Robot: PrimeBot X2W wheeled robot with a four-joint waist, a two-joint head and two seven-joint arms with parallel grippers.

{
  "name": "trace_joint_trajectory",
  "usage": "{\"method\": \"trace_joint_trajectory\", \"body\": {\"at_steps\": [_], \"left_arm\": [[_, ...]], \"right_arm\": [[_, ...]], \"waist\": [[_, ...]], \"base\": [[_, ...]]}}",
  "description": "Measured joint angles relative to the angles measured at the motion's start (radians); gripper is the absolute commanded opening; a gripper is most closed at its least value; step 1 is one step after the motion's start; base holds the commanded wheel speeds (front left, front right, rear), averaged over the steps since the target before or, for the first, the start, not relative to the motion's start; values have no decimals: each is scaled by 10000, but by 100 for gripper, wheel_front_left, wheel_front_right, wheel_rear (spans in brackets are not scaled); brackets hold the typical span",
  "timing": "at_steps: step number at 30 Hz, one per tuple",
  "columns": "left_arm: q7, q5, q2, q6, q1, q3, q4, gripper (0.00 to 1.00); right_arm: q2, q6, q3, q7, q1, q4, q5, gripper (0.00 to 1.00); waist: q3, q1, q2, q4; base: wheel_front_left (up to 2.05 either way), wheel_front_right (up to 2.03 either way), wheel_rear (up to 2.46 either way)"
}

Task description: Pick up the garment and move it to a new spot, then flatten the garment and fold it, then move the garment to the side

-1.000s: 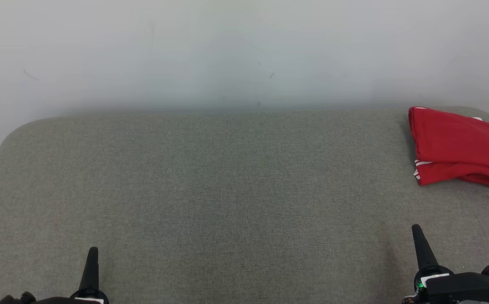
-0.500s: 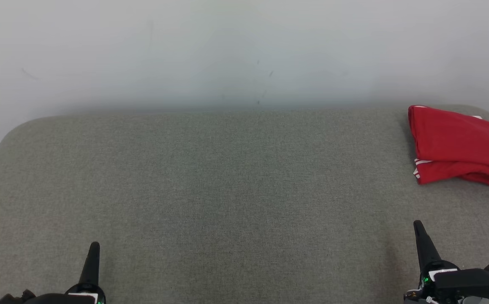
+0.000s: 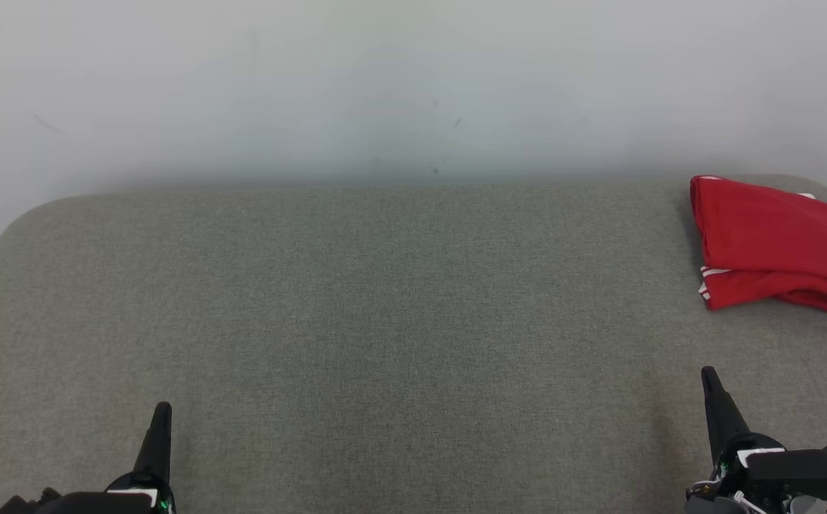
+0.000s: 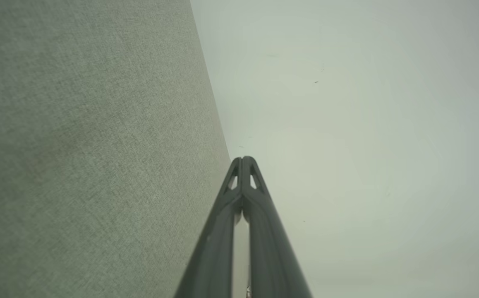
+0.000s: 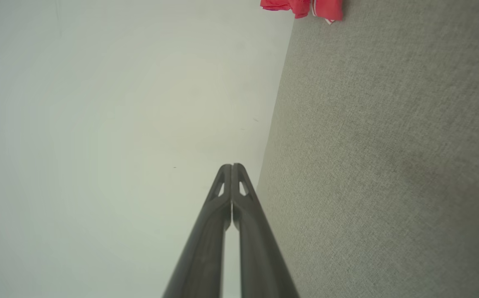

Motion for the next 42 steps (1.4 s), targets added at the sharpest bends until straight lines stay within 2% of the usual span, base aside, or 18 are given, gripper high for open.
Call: {"method": "trace_joint_trajectory", "body": {"at_steps": [20, 42], "left_arm": [[345, -1310, -82, -61, -188, 104, 38, 0], [353, -1335, -88, -61, -195, 109, 42, 0]], "right_arm": [[12, 0, -192, 359, -206, 56, 1275, 0], [42, 0, -247, 403, -214, 61, 1279, 0]], "waist": [[65, 0, 0, -27], [66, 0, 0, -27]], "base": [[0, 0, 0], [0, 0, 0]]}}
